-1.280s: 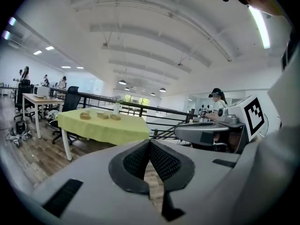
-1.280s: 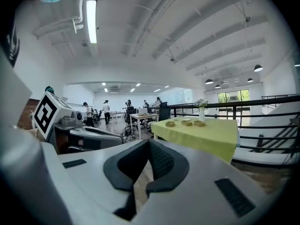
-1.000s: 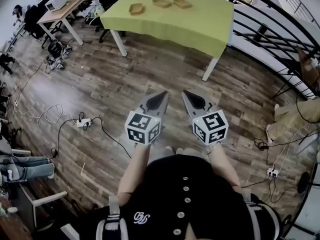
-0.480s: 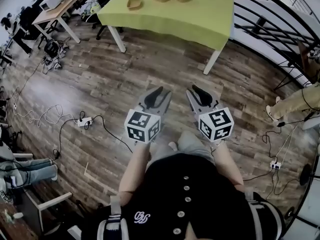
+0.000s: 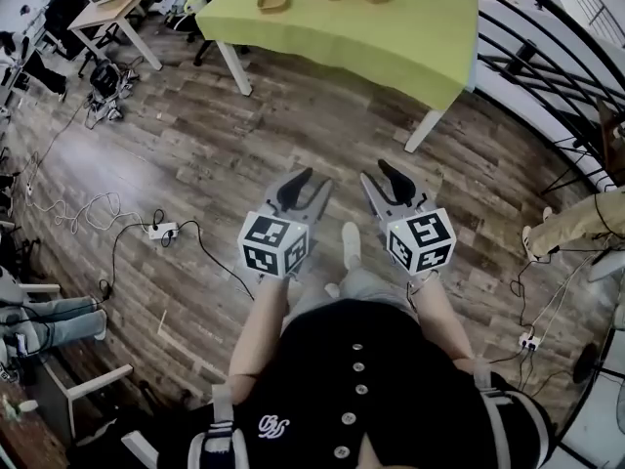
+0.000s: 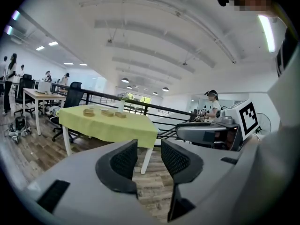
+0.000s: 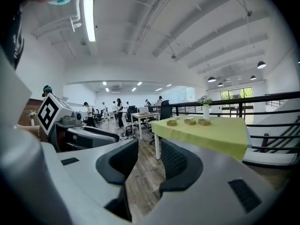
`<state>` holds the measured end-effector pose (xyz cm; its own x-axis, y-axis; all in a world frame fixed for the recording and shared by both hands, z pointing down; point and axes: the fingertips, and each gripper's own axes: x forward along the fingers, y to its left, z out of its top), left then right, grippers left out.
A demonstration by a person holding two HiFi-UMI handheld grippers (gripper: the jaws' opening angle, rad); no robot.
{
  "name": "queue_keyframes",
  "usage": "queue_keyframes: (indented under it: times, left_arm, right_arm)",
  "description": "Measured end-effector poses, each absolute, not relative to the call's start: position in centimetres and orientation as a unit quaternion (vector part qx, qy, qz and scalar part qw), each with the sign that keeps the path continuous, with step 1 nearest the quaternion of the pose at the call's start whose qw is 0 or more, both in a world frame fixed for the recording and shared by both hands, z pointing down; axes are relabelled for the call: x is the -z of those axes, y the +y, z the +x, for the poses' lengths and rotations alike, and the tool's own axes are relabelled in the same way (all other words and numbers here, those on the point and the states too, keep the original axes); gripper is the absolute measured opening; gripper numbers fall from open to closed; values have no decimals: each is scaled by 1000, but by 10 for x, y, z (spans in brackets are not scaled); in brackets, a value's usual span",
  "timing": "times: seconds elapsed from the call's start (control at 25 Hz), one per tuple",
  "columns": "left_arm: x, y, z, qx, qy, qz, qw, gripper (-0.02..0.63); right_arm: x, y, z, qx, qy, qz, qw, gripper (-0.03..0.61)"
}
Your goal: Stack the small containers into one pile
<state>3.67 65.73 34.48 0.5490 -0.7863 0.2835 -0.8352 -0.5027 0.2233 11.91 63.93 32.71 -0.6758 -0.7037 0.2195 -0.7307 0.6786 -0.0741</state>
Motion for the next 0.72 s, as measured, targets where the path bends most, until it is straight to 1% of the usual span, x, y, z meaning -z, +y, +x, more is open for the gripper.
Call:
queue_keyframes:
  times: [0.24,0.48,0.72]
  left_arm:
    - [-343,585,44,-77,-475,860,167,155]
    - [-319,514,63,-73,-486,858,147,163]
    - [-313,466,77,-67,-492,855,152,163]
  right_arm:
    - [-324,565,124,-85,-917,383,73,143]
    - [-308,489,139,-74,-924,369,65,143]
    - [-294,437,154,-70,-926,365,59,143]
